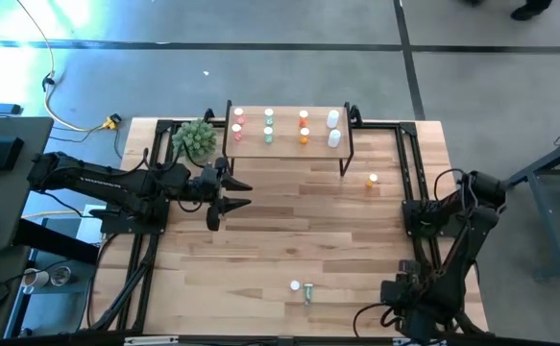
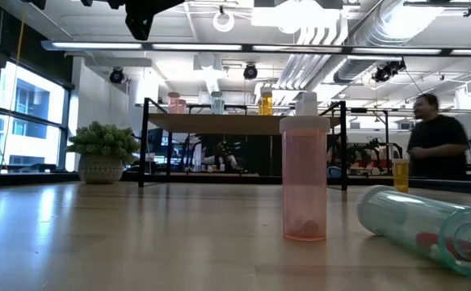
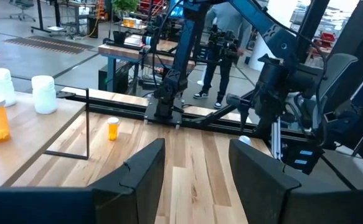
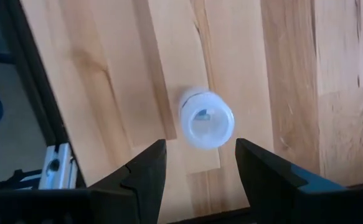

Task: Pick and place medicine bottles onto shelf by color
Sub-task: Put the white pill bottle on the shelf aligned with the other white pill bottles

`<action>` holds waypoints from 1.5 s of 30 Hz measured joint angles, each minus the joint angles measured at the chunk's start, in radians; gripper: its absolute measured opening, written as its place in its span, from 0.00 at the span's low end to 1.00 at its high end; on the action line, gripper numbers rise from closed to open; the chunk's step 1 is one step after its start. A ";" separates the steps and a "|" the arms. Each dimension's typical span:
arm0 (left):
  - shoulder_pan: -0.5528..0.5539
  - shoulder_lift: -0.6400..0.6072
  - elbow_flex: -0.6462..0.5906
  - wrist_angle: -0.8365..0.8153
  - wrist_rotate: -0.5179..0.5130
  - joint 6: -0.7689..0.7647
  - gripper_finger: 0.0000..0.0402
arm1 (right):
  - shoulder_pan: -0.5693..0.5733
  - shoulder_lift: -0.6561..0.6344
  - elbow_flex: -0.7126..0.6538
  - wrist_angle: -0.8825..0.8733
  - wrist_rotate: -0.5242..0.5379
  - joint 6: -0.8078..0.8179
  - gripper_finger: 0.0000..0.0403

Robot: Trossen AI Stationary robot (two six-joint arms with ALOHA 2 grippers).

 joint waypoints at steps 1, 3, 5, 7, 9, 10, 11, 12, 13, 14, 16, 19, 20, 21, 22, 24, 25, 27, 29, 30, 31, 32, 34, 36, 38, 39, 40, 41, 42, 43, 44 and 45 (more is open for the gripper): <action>0.000 0.000 0.000 0.000 0.000 0.000 0.42 | -0.003 0.006 0.000 -0.002 -0.001 0.000 0.46; 0.000 0.000 0.000 0.000 0.000 0.000 0.42 | -0.013 0.012 0.000 -0.014 -0.015 0.004 0.46; 0.000 0.000 0.000 0.000 0.000 0.000 0.42 | -0.025 0.012 0.000 -0.031 -0.029 0.007 0.46; 0.000 0.000 0.000 0.000 0.000 0.000 0.42 | -0.035 0.012 0.000 -0.035 -0.030 0.001 0.46; 0.000 0.000 0.000 0.000 0.000 0.000 0.42 | -0.043 0.012 0.000 -0.031 -0.030 -0.010 0.46; 0.000 0.000 0.000 -0.002 0.000 0.000 0.42 | -0.047 0.012 0.000 -0.025 -0.030 -0.017 0.46; 0.000 0.000 0.000 -0.004 0.000 0.000 0.42 | -0.050 0.012 0.000 -0.015 -0.030 -0.020 0.46; 0.000 0.000 0.000 -0.005 0.000 0.000 0.42 | -0.050 0.012 0.000 -0.008 -0.030 -0.023 0.46; 0.000 0.000 0.000 -0.005 0.000 0.000 0.42 | -0.050 0.012 0.000 -0.008 -0.030 -0.024 0.46; 0.000 0.000 0.000 -0.005 0.000 0.000 0.42 | -0.049 0.012 0.000 -0.009 -0.030 -0.023 0.46; 0.000 0.000 0.000 -0.005 0.000 0.000 0.42 | -0.049 0.012 0.000 -0.010 -0.027 -0.018 0.46; 0.000 0.000 0.000 -0.005 0.000 0.001 0.42 | -0.050 0.015 0.000 -0.009 -0.022 -0.018 0.46; 0.000 0.000 0.000 -0.005 0.000 0.008 0.42 | -0.053 0.019 0.000 -0.006 -0.021 -0.018 0.46; 0.000 0.000 0.000 -0.005 0.000 0.017 0.42 | -0.054 0.026 0.000 -0.001 -0.021 -0.018 0.46; 0.000 0.000 0.000 -0.005 0.000 0.027 0.42 | -0.055 0.032 0.000 0.006 -0.021 -0.019 0.46; 0.000 0.000 0.000 -0.005 0.000 0.040 0.42 | -0.060 0.044 0.000 0.016 -0.023 -0.025 0.46; 0.000 0.000 0.000 -0.005 0.000 0.043 0.42 | -0.061 0.051 0.000 0.014 -0.026 -0.027 0.46; 0.000 0.000 0.000 -0.005 0.000 0.042 0.42 | -0.061 0.064 0.000 -0.005 -0.031 -0.024 0.46; 0.000 0.000 0.000 -0.005 0.000 0.045 0.42 | -0.066 0.072 0.000 -0.004 -0.042 -0.025 0.46; 0.000 0.000 0.000 -0.005 0.000 0.045 0.42 | -0.067 0.074 0.000 0.000 -0.049 -0.026 0.46; 0.000 0.000 0.000 -0.005 0.000 0.045 0.42 | -0.067 0.074 0.000 0.003 -0.050 -0.026 0.46; 0.000 0.000 0.000 -0.005 0.000 0.044 0.42 | -0.067 0.074 0.000 0.006 -0.050 -0.026 0.46; 0.000 0.000 0.000 -0.005 0.000 0.045 0.42 | -0.067 0.074 0.000 0.009 -0.050 -0.026 0.46; 0.000 0.000 0.000 -0.005 0.000 0.045 0.42 | -0.067 0.074 0.000 0.009 -0.050 -0.026 0.46; 0.000 0.000 0.000 -0.005 0.000 0.045 0.42 | -0.067 0.074 0.000 0.010 -0.050 -0.026 0.46; 0.000 0.000 0.000 -0.005 0.000 0.045 0.42 | -0.067 0.074 0.000 0.010 -0.050 -0.026 0.45; 0.000 0.000 0.000 -0.005 0.000 0.045 0.42 | -0.067 0.074 0.000 0.012 -0.051 -0.026 0.45; 0.000 0.000 0.000 -0.005 0.000 0.044 0.42 | -0.067 0.074 0.000 0.016 -0.051 -0.026 0.44; 0.000 0.000 0.000 -0.005 0.000 0.044 0.42 | -0.067 0.074 0.000 0.023 -0.051 -0.026 0.43; 0.000 0.000 0.000 -0.005 0.000 0.045 0.42 | -0.067 0.074 0.000 0.028 -0.051 -0.026 0.42; 0.000 0.000 0.000 -0.005 0.000 0.045 0.42 | -0.067 0.074 0.000 0.031 -0.051 -0.026 0.40; 0.000 0.000 0.000 -0.005 0.000 0.044 0.42 | -0.067 0.074 0.000 0.032 -0.051 -0.026 0.37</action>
